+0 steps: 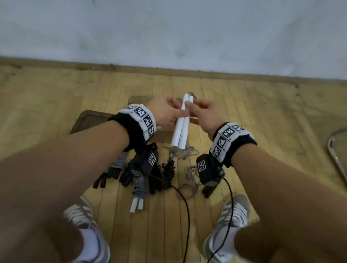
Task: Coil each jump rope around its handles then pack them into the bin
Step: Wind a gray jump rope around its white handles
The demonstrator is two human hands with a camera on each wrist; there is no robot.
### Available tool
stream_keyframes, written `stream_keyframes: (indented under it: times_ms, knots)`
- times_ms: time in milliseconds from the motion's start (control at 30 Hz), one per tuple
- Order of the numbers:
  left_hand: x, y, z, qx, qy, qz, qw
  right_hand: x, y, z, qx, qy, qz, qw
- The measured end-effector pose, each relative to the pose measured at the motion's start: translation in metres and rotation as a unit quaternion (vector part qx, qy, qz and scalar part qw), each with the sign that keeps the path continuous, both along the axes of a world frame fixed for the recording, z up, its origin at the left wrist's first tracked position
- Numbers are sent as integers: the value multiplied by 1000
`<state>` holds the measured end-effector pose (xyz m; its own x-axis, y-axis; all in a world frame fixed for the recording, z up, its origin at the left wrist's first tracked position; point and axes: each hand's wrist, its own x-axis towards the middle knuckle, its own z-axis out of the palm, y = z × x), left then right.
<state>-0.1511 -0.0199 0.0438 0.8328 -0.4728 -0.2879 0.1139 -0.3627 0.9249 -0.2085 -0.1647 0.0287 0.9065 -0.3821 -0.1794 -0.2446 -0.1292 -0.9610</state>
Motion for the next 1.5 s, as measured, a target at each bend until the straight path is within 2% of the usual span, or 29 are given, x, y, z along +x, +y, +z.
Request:
stream_keyframes:
  times_ms: [200,333,467,667,733,833,900,967,1033,1100,1200,1333,1500]
  knots:
    - [-10,10,54,-71,-7,2,997,4,7,62,-23,-58,17,998]
    - [-9,20,69,-97,-11,31,995,9,14,84,-66,-69,-8,995]
    - [-5,32,67,-110,-21,57,992,13,24,87,-100,-76,-8,992]
    - [1,31,68,-153,-26,95,983,20,35,84,-6,-109,1,994]
    - [6,32,71,-180,-22,122,976,21,36,89,25,-99,30,994]
    - [11,34,76,-241,7,152,958,18,42,94,-2,-68,113,991]
    - [12,34,79,-259,21,155,953,14,48,95,20,-67,156,985]
    - [13,33,81,-253,6,158,954,15,50,95,25,-77,180,980]
    - [16,34,80,-206,-56,167,963,16,48,93,19,-79,196,977]
    - [19,36,80,-158,-117,158,968,16,45,94,-5,-83,197,977]
    - [20,36,81,-148,-134,140,970,17,40,97,-32,-98,194,976]
    - [28,31,81,-147,-115,168,968,18,34,102,-33,-107,201,973]
    - [23,30,84,-231,-62,66,969,15,32,106,-6,-125,205,971]
